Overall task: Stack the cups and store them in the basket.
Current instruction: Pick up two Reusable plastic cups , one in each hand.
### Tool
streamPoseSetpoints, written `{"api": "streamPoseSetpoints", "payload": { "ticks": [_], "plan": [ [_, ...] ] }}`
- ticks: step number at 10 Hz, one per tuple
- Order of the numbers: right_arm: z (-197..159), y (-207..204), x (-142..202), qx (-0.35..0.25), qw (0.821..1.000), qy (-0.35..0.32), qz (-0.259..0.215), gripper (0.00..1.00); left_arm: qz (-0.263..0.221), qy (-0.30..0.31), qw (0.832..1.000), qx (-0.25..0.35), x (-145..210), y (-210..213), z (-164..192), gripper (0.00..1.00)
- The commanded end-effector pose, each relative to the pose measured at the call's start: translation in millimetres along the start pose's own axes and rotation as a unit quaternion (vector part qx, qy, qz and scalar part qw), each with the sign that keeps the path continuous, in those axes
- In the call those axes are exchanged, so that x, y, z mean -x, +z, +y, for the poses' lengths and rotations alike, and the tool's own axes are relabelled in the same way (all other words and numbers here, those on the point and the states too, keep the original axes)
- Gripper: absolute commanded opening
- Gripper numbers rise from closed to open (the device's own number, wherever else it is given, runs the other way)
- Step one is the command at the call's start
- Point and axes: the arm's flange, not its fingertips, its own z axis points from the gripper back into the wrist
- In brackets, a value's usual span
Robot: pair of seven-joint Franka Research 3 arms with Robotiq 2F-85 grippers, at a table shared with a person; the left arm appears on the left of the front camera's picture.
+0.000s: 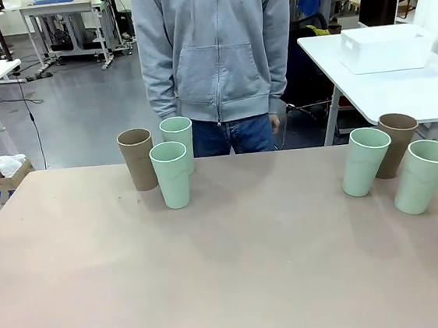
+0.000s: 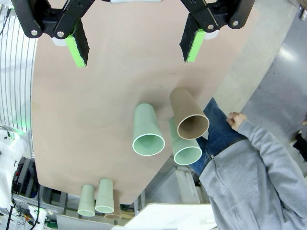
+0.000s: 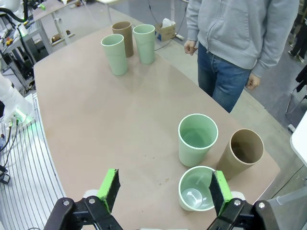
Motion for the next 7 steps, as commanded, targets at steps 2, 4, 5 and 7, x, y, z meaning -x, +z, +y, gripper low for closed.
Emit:
{"api": "streamPoseSetpoints", "payload": {
  "ticks": [2,4,5,7],
  "plan": [
    [-2,0,-1,-0.002,1.000,0.007,-0.012,1.00,-0.010,-0.005,1.000,0.001,-1,0,0,1.00],
    [-33,-12,-11,-0.045,0.999,0.002,-0.018,1.00,0.000,0.000,1.000,0.000,0,0,0,1.00],
    [-57,-13,-10,-0.055,0.997,0.006,-0.046,1.00,-0.014,0.001,1.000,0.021,2,-13,15,1.00],
    [-111,-7,12,-0.114,0.989,0.003,-0.099,1.00,-0.037,-0.018,0.998,0.052,-3,-44,41,1.00]
  ]
}}
